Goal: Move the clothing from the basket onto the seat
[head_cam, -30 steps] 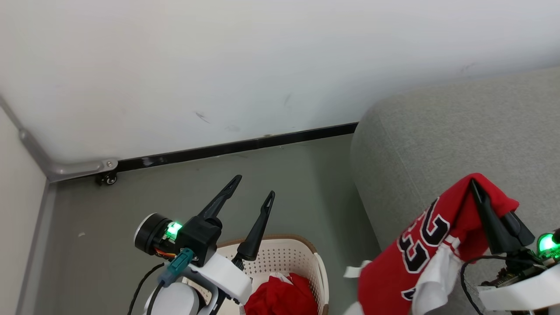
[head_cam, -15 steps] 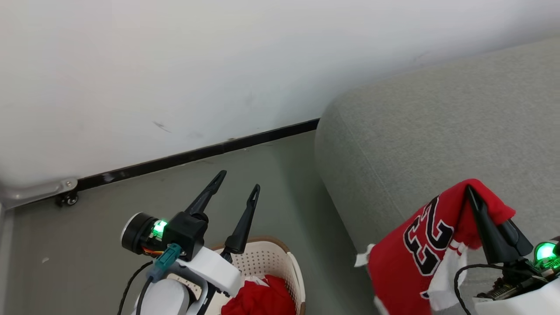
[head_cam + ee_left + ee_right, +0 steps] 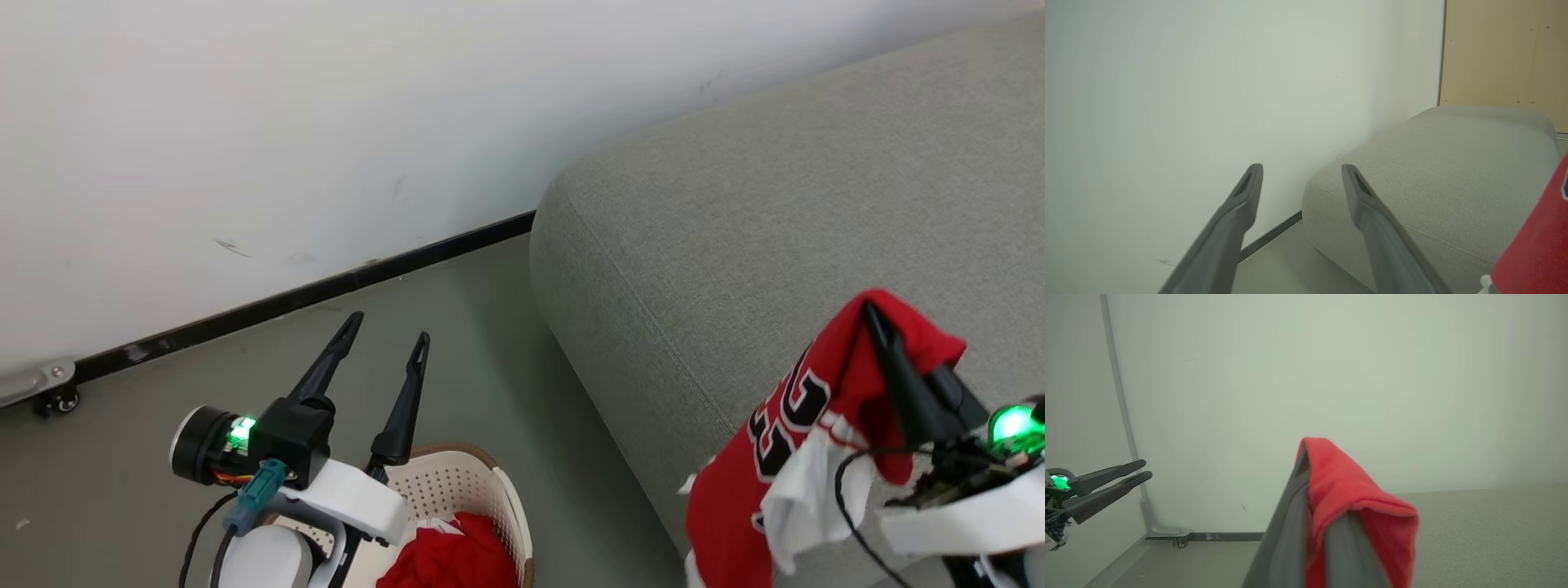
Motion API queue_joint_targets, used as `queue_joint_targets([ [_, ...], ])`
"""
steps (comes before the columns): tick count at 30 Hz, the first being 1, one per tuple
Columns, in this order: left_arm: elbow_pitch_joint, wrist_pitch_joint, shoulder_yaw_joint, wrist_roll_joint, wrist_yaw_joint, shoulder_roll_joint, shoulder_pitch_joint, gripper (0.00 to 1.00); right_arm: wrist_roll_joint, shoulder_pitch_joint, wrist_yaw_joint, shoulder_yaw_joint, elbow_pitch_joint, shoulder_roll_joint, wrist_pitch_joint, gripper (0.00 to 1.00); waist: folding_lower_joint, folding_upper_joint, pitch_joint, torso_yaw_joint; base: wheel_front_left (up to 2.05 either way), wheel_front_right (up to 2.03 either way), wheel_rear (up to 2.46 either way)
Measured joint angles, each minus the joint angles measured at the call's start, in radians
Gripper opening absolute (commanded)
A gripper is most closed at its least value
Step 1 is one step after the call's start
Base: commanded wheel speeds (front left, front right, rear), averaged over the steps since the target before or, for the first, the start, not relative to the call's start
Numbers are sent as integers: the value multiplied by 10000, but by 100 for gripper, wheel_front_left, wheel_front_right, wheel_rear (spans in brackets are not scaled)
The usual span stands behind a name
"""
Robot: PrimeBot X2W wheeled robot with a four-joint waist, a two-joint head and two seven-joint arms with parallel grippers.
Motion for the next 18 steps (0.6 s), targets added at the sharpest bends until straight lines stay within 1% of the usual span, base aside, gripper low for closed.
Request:
queue_joint_targets([
  [4, -174, -2, 115, 4, 132, 117, 89, 100, 138, -1023, 0, -199, 270, -190, 330, 0, 0, 0, 159, -112, 0, 0, 0],
  [10, -608, -2, 299, 35, 322, 207, 93, 100, 420, -3161, 0, -771, 564, -742, 865, 0, 0, 0, 463, -188, 0, 0, 0],
  [13, -855, -4, 497, 38, 468, 307, 93, 100, 616, -4182, 0, -1072, 748, -769, 1070, 0, 0, 0, 633, -199, 0, 0, 0],
  [18, -1310, -33, 673, 96, 652, 474, 91, 100, 895, -5576, 0, -1344, 1496, -849, 1467, 0, 0, 0, 930, -185, 0, 0, 0],
])
